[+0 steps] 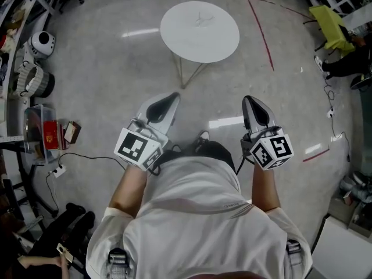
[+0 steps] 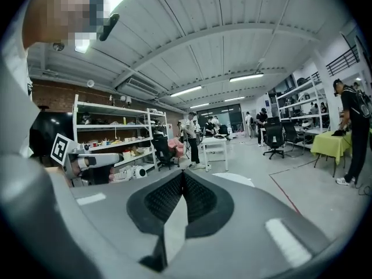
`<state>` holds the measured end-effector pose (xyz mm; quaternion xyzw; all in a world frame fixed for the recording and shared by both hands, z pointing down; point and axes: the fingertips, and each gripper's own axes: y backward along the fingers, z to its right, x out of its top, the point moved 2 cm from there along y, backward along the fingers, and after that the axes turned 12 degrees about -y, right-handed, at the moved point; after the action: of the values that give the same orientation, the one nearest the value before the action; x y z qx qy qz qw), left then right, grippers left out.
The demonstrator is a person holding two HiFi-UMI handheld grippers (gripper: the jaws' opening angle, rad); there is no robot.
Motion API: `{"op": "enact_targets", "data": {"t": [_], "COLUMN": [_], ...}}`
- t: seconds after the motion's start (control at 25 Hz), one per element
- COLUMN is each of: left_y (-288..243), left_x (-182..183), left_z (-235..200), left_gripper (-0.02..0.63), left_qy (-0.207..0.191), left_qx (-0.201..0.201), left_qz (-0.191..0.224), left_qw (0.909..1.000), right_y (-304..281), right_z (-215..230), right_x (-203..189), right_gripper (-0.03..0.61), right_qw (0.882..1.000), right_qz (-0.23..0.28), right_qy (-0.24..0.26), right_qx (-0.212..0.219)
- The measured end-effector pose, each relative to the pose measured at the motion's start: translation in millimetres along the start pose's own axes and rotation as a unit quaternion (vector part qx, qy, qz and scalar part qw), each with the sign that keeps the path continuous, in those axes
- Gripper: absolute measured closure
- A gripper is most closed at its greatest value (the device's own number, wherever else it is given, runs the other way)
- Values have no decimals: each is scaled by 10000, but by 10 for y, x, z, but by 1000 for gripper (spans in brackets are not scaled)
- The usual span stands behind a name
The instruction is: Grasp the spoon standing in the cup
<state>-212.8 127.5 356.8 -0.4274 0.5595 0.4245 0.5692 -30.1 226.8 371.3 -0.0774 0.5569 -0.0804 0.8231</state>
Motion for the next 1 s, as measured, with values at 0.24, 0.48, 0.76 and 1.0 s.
{"op": "enact_targets", "data": {"t": [0.24, 0.48, 0.76, 1.0], "left_y": [-352, -959, -2086, -2832], "left_x": [-59, -94, 91, 63], "left_z": [-619, -1145, -1701, -1978], "left_gripper": [612, 612, 612, 612], "left_qy": [82, -60, -468, -444], "left_qx": [575, 958, 1173, 1250], "left_qz": [-50, -238, -342, -514], "left_qw": [9983, 9951, 9914, 9898], "right_y": [-739, -1582, -2368, -2902], "right_z": [291, 747, 1678, 2423], "right_x": [194, 454, 1142, 1479], "right_gripper": [574, 574, 574, 574], "right_qw": [9994, 9964, 9951, 9955], "right_qz": [-121, -317, -187, -334], "right_qy": [29, 86, 71, -88], "right_qx": [333, 778, 965, 884]}}
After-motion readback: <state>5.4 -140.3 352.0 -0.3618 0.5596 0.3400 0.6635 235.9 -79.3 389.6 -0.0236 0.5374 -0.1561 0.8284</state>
